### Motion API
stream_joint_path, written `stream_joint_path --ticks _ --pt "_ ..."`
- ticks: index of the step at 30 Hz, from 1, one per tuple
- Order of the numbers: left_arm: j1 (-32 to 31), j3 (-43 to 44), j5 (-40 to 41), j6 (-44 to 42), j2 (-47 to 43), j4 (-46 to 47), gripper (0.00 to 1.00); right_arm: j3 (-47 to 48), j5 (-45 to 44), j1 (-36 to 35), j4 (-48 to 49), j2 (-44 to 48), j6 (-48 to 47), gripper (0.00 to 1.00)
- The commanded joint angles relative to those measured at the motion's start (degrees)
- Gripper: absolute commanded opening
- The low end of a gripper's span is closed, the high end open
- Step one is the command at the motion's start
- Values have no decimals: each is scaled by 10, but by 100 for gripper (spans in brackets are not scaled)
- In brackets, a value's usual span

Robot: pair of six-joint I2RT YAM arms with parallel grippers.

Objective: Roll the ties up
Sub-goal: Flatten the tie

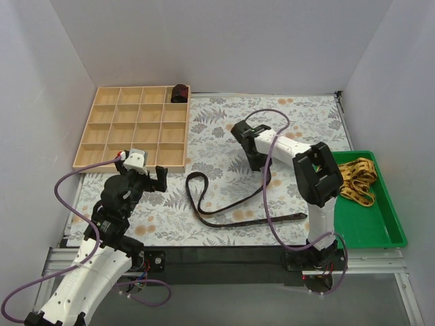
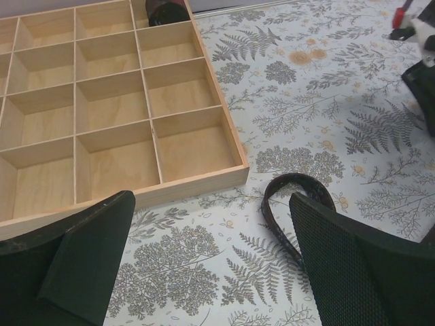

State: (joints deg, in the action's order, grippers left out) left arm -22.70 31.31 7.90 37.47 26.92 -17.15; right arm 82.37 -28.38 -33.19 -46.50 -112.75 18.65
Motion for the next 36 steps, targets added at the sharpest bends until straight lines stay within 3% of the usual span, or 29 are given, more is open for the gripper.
stream_joint_path --ticks 1,2,3,10,14,19,22,26,36 --pt "3 4 -2 1 2 -2 90 67 -7 -53 -71 -9 -64 41" --pt "3 3 -2 1 2 -3 90 74 -3 -61 -69 -5 -78 50" --pt "3 4 -2 1 2 -2 90 79 2 -65 -68 0 -84 51" --pt "4 3 -7 1 9 -2 90 48 30 -58 3 104 -138 54" --pt "4 3 -10 2 23 -1 91 13 73 -2 40 164 -131 48" --pt "3 11 -45 31 69 -3 91 -151 190 97 190 247 -92 45" --pt "3 25 -78 64 149 -10 91 -217 227 145 266 278 -64 39" --pt "-2 56 -140 94 251 -22 90 -232 264 189 330 256 -49 38" --pt "-48 72 -98 155 386 -10 87 -152 301 241 382 128 -41 38"
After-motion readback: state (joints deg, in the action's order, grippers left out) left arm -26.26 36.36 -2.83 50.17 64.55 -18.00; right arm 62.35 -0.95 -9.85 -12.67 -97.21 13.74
